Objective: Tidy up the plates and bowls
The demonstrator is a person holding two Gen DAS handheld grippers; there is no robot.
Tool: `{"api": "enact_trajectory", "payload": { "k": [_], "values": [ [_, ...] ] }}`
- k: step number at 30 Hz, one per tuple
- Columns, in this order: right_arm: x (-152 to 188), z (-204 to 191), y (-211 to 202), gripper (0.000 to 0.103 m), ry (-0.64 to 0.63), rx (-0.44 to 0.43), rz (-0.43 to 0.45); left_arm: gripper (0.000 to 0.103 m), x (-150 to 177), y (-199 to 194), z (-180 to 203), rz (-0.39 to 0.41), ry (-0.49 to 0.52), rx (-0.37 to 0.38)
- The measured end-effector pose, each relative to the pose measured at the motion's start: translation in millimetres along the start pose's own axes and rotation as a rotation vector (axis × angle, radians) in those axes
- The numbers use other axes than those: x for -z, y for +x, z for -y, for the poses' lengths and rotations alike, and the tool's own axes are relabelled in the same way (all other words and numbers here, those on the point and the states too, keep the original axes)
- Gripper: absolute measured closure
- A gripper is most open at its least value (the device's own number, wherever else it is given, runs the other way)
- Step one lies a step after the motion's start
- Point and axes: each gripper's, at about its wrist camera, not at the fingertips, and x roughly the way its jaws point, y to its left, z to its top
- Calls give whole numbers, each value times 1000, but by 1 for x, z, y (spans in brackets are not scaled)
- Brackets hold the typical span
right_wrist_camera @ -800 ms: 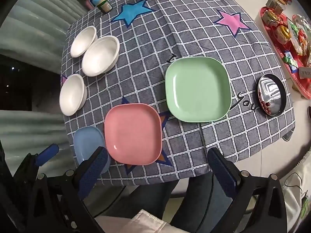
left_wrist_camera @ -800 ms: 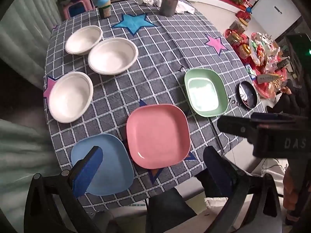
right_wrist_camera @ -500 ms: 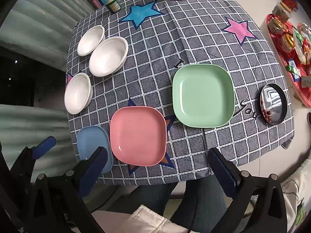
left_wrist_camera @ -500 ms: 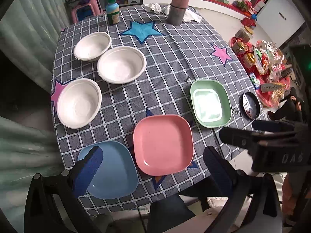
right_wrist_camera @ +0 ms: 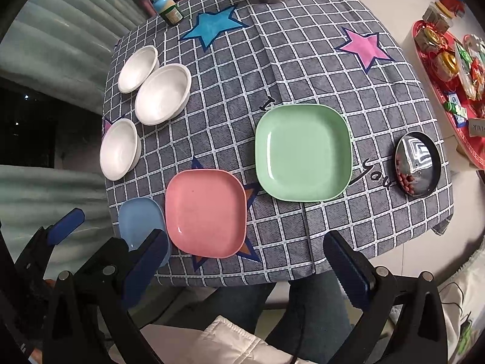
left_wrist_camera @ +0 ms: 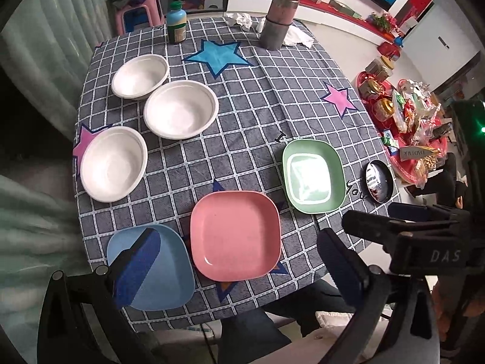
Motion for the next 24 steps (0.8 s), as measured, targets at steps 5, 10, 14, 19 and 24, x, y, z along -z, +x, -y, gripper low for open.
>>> {"api": "enact_trajectory", "payload": {
  "k": [5, 10, 14, 19, 24],
  "values": [
    [2, 2, 1, 0, -9, -51, -23, 0, 5, 5, 2, -21, 4, -5],
    [6, 3, 6, 0, 9, -65, -34, 0, 8, 9, 0, -37, 7, -7],
    [6, 4, 8, 0, 26, -90, -38, 0, 6, 6, -6, -27, -2, -10],
    [5, 1, 5, 0, 34, -70, -11, 0, 7, 10, -18, -14, -3, -27],
    [12, 1, 27, 0, 56, -78, -67, 0, 16, 27, -45, -39, -65, -83]
  ]
}}
